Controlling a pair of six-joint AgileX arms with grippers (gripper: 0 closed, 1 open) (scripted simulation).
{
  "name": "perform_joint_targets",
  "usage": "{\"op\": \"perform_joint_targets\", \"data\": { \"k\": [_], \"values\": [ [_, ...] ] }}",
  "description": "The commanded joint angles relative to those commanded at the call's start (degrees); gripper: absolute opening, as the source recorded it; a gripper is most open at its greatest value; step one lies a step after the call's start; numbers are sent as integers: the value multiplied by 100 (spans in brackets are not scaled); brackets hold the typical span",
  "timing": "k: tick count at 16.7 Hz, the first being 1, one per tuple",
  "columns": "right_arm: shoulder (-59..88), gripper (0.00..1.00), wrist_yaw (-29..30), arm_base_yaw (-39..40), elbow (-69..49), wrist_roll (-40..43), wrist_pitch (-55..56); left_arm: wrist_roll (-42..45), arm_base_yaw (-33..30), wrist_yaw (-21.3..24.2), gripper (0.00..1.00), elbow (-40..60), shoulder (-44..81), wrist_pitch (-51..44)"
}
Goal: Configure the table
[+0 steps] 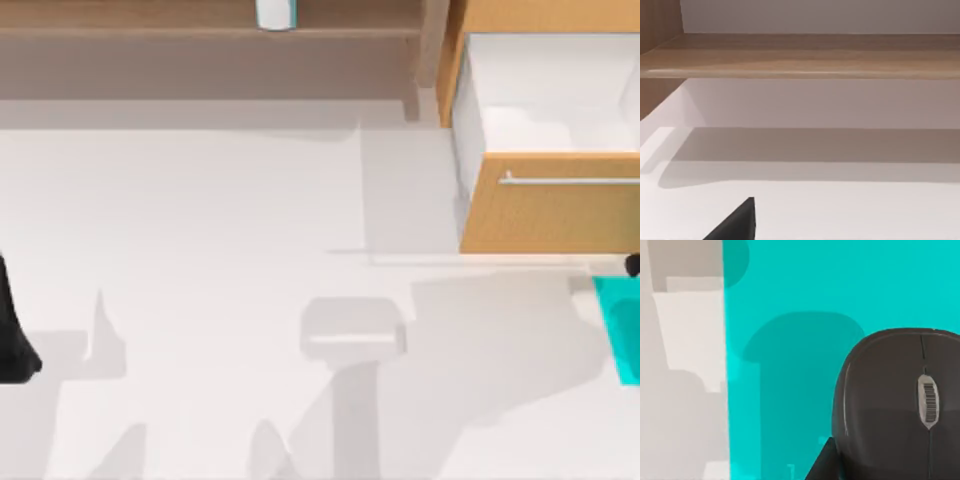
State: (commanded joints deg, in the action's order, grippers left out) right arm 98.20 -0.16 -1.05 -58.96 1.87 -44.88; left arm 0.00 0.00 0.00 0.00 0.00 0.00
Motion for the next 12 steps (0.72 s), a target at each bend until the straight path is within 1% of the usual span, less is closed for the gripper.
{"op": "perform_joint_targets", "data": {
  "k": [12],
  "values": [
    [-238,0,6,97,192,34,-112,0,0,0,100,0,0,0]
  ]
}}
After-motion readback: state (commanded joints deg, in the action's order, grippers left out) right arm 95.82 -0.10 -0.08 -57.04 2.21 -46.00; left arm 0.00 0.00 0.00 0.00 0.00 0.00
